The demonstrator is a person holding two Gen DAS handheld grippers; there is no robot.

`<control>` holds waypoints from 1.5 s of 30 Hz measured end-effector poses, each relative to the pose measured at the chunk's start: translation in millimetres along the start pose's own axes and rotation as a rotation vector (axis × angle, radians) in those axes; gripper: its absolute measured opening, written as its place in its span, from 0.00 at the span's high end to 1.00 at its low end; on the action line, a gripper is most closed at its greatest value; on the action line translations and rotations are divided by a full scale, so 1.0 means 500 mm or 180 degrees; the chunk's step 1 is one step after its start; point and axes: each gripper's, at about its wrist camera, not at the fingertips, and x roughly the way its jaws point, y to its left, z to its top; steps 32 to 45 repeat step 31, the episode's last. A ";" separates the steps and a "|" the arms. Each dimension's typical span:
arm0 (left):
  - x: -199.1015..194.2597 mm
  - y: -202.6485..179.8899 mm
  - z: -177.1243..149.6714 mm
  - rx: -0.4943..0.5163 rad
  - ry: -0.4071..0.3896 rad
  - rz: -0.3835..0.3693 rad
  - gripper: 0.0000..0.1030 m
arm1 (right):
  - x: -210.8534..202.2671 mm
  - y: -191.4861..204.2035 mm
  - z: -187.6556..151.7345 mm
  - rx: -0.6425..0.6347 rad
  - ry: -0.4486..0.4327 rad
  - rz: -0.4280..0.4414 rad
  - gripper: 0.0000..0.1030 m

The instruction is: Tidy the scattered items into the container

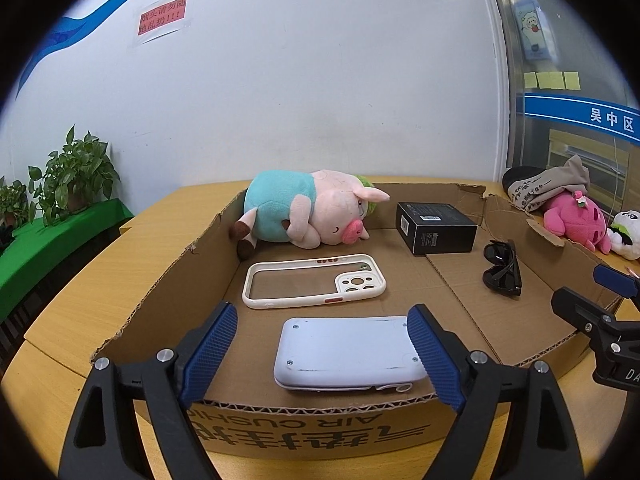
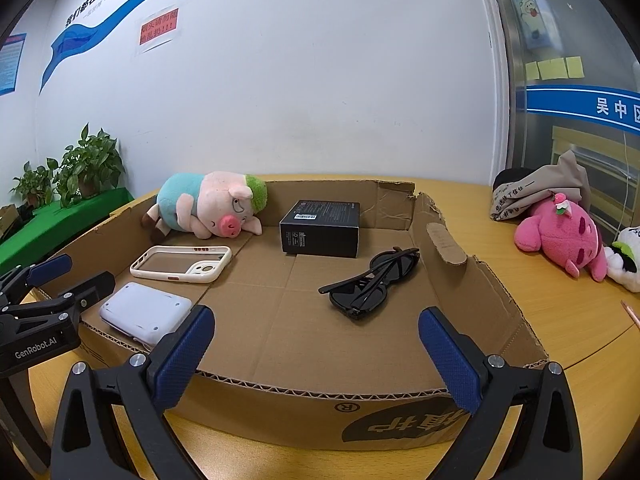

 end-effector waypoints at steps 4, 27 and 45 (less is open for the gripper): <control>0.001 0.000 0.001 -0.0001 0.0001 -0.0002 0.16 | 0.000 0.000 0.000 0.0000 0.0000 0.0000 0.00; 0.006 0.002 0.005 0.0003 0.0000 -0.0030 0.15 | 0.001 0.000 -0.001 -0.0001 -0.0001 -0.0001 0.00; 0.007 0.003 0.006 0.0001 0.0002 -0.0023 0.15 | 0.000 0.000 -0.001 0.0000 -0.0002 -0.0001 0.00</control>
